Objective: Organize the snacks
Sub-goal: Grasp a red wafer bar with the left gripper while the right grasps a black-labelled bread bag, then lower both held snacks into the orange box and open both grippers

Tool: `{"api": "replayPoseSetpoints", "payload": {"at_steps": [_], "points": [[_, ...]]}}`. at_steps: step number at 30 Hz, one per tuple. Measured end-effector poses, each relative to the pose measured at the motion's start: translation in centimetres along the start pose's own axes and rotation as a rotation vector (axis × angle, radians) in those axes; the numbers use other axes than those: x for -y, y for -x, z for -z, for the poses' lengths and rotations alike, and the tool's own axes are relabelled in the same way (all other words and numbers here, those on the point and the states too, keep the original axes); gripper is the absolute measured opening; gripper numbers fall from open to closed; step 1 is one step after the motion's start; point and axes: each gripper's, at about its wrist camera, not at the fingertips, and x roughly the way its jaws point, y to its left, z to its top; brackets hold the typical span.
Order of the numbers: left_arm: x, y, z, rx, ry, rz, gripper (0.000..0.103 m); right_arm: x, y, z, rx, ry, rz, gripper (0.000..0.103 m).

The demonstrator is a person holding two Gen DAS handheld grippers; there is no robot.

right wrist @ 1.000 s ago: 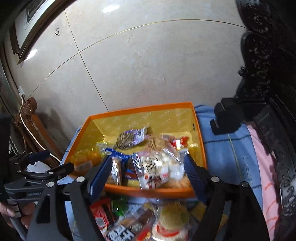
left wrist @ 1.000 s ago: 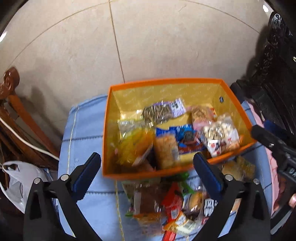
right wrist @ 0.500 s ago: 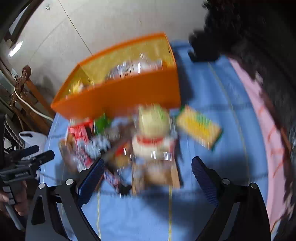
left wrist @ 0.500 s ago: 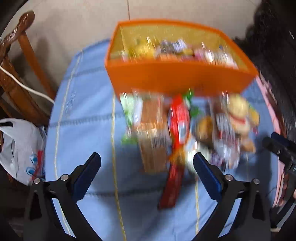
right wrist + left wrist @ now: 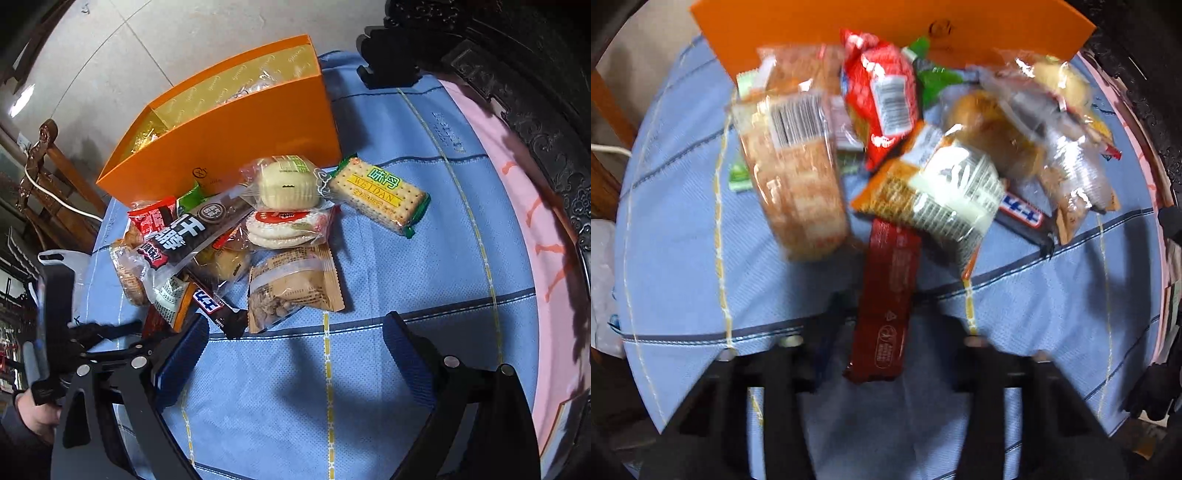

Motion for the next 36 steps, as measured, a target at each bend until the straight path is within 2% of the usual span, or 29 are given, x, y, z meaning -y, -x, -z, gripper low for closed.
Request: {"api": "replayPoseSetpoints", "payload": {"at_steps": [2, 5, 10, 15, 17, 19, 20, 21, 22, 25, 30, 33, 36], "points": [[-0.2, 0.0, 0.1, 0.004, -0.01, 0.017, 0.024, -0.2, -0.4, -0.1, -0.015, -0.02, -0.02, 0.095], [-1.3, 0.7, 0.4, 0.011, 0.037, 0.064, 0.024, -1.4, -0.9, -0.5, -0.025, -0.01, -0.064, 0.095], [-2.6, 2.4, 0.9, 0.045, 0.026, 0.052, 0.023, -4.4, -1.8, -2.8, -0.033, -0.052, -0.195, 0.095], [-3.7, 2.5, 1.4, 0.04, 0.047, 0.059, 0.023, -7.3, -4.1, -6.2, -0.006, -0.101, -0.136, 0.094], [-3.9, 2.3, 1.7, 0.036, 0.048, 0.059, 0.023, -8.4, -6.3, -7.0, -0.048, -0.091, -0.076, 0.089], [-3.8, 1.8, 1.8, 0.023, 0.052, 0.063, 0.023, -9.3, -8.8, -7.0, -0.112, -0.042, -0.008, 0.075], [-4.0, 1.6, 2.8, 0.019, 0.057, 0.068, 0.023, -9.5, -9.2, -6.8, -0.106, -0.011, 0.019, 0.073], [-3.9, 1.6, 3.3, 0.015, 0.061, 0.072, 0.023, -9.8, -9.1, -6.6, -0.086, 0.04, 0.068, 0.059], [-4.0, 1.4, 3.5, 0.009, 0.064, 0.077, 0.024, -9.8, -8.8, -6.4, -0.079, 0.057, 0.075, 0.045], [-4.3, 0.7, 4.3, -0.014, 0.076, 0.089, 0.024, -8.1, -6.9, -5.9, -0.073, 0.046, 0.001, 0.03], [-4.8, 0.5, 4.2, -0.026, 0.11, 0.117, 0.024, -5.5, -2.8, -3.3, -0.063, 0.062, -0.067, 0.03], [-6.0, 0.5, 4.1, -0.033, 0.149, 0.144, 0.03, -4.1, -1.0, -1.1, -0.076, 0.075, -0.114, 0.03], [-6.5, 0.3, 3.9, -0.033, 0.159, 0.152, 0.039, -3.8, -0.5, 0.7, -0.116, 0.09, -0.125, 0.03]]}}
